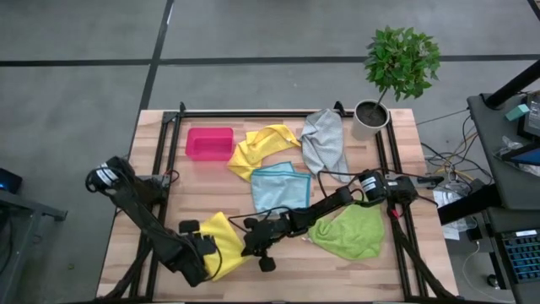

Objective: Fold microfiber towels
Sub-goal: Fold the bottom yellow microfiber cloth

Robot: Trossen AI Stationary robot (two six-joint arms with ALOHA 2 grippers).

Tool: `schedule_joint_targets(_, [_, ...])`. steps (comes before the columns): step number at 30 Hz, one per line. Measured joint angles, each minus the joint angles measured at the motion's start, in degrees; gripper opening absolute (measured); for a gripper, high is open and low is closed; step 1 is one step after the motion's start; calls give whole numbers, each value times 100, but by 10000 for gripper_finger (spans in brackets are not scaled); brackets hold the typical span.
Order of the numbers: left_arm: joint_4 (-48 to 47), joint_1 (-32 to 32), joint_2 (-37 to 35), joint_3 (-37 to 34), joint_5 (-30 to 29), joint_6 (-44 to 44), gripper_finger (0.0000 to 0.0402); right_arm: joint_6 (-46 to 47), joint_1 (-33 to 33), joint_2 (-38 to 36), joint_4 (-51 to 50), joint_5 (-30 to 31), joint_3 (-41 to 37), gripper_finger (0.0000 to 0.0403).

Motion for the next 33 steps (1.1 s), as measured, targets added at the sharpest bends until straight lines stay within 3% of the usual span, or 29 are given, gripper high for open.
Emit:
schedule_joint_targets(18, [-4, 13, 160, -38, -222, 259, 176, 39, -11, 0, -65, 9, -2, 9])
schedule_joint_targets(27, [-56, 11, 159, 58, 270, 388, 176, 36, -11, 0, -65, 8, -4, 9])
schedule_joint_targets(33, [-45, 11, 146, 57, 160, 603, 176, 36, -11, 0, -61, 8, -4, 9])
